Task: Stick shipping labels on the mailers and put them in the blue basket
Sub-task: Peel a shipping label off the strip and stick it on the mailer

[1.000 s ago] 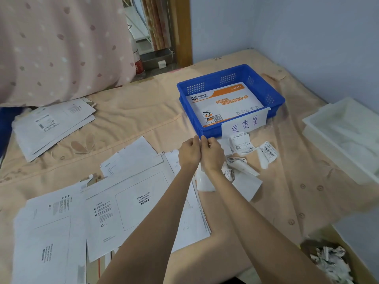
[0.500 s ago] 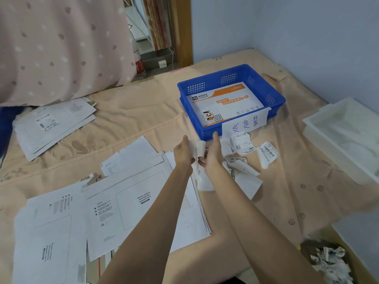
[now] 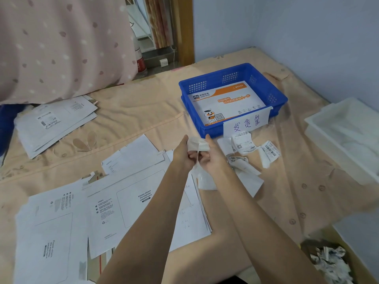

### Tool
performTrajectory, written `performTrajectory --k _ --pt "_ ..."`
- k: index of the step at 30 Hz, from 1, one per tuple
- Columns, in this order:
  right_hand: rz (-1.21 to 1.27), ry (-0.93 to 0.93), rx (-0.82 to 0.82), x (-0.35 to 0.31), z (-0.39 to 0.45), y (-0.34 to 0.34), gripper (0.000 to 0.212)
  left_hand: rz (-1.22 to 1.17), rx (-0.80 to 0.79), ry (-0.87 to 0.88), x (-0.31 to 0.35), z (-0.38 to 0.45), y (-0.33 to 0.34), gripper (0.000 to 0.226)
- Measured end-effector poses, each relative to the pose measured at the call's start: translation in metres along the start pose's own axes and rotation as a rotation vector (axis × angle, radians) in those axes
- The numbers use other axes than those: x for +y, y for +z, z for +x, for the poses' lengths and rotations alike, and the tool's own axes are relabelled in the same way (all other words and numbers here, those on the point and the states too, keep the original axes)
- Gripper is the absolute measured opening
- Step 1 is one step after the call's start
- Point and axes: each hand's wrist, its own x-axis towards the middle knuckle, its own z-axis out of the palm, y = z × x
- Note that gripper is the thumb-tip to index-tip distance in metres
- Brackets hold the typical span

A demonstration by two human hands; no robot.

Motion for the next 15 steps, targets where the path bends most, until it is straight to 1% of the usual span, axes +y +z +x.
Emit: performTrajectory --k 1,2,4,5,6,7,8,10,12,14,15 --pt "0.041 0.013 -0.028 0.000 0.000 -0.001 0.022 -0.065 -0.021 -0.034 0.002 0.000 -0.001 0.029" --pt "0.036 0.015 -0.043 -0.001 0.000 -0.003 0.022 -0.083 -0.036 -0.047 0.003 0.000 -0.001 0.030" --pt "-0.055 -0.007 -0.007 -0.002 0.002 -0.005 0.024 0.026 -0.025 -0.005 0.005 -0.001 -0.003 0.030" --pt "-0.116 -0.020 0.039 -0.003 0.004 -0.005 0.032 0.113 -0.006 0.028 0.005 -0.001 -0.003 0.028" --pt "-0.159 -0.033 0.078 -0.005 0.005 -0.005 0.044 0.199 0.013 0.059 0.006 -0.001 -0.004 0.025" --pt "-0.173 -0.042 0.089 -0.006 0.006 -0.005 0.055 0.274 0.031 0.084 0.006 0.000 -0.003 0.023" --pt "-0.174 -0.047 0.076 -0.008 0.007 -0.005 0.059 0.339 0.043 0.104 0.007 0.000 -0.003 0.024" --pt "-0.145 -0.044 0.029 -0.012 0.005 -0.005 0.052 0.422 0.059 0.146 0.006 -0.001 -0.001 0.028" --pt "-0.117 -0.018 0.016 -0.014 0.004 -0.009 0.047 0.471 0.071 0.206 0.007 -0.002 0.000 0.026" --pt "-0.185 -0.030 0.013 -0.014 0.005 -0.008 0.051 0.552 0.088 0.258 0.008 0.000 -0.001 0.024" --pt "-0.257 -0.056 0.017 -0.014 0.005 -0.007 0.050 0.585 0.094 0.269 0.008 0.002 -0.002 0.025"
